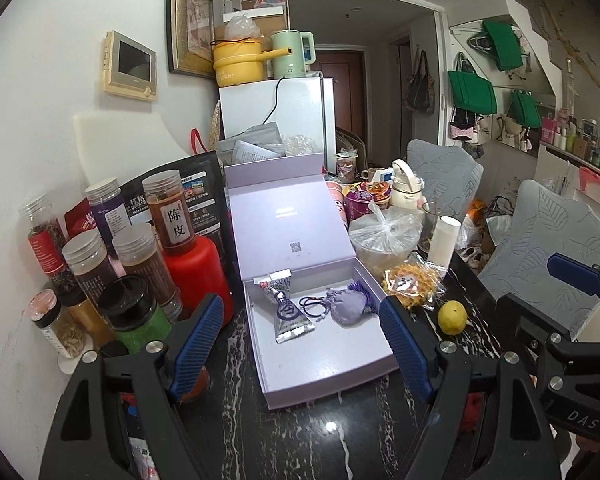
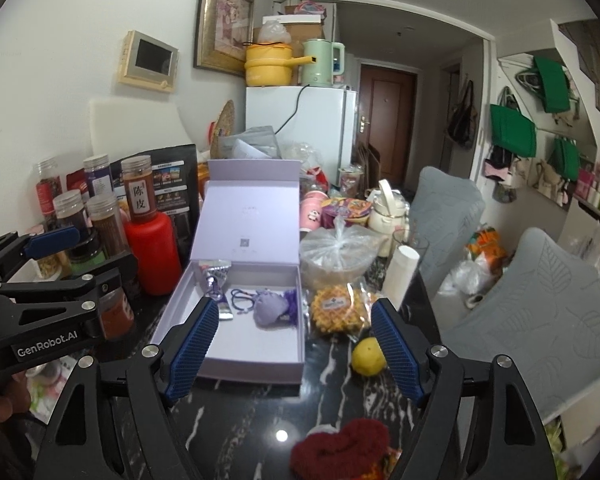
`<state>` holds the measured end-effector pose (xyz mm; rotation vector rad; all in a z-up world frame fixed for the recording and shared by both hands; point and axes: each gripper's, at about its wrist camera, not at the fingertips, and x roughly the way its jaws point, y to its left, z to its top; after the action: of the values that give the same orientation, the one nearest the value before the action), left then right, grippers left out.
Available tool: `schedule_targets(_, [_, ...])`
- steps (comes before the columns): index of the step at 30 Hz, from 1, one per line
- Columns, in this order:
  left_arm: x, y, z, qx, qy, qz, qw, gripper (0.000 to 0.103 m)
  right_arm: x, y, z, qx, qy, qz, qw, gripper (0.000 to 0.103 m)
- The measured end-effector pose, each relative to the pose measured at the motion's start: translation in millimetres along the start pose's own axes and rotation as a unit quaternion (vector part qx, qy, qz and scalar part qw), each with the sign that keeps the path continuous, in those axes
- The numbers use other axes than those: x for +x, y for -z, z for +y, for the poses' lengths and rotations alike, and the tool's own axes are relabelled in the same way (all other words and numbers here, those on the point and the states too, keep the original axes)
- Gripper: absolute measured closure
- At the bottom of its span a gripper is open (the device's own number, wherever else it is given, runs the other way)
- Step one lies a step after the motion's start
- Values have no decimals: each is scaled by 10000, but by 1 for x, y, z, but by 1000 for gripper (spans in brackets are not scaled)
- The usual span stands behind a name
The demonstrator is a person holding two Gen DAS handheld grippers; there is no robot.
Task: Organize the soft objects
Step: 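Withdraw both tools from the box back toward the table items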
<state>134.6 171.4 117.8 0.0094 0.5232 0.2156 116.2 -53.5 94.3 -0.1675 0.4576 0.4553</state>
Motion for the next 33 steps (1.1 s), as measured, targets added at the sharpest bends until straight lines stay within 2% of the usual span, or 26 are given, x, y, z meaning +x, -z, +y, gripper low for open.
schedule_targets(11, [-31,27,-22,100,182,-8,9998,22,-38,30,-13,119,104,-53,9999,20])
schedule_targets(26, [-51,63,-65,308,821,115,9961,22,-84,86,-44,324,449,12,9985,17])
schedule_targets(33, [-57,79,-94,514,1157,182,9918,22,-96,115,-61,469,617,132,9969,17])
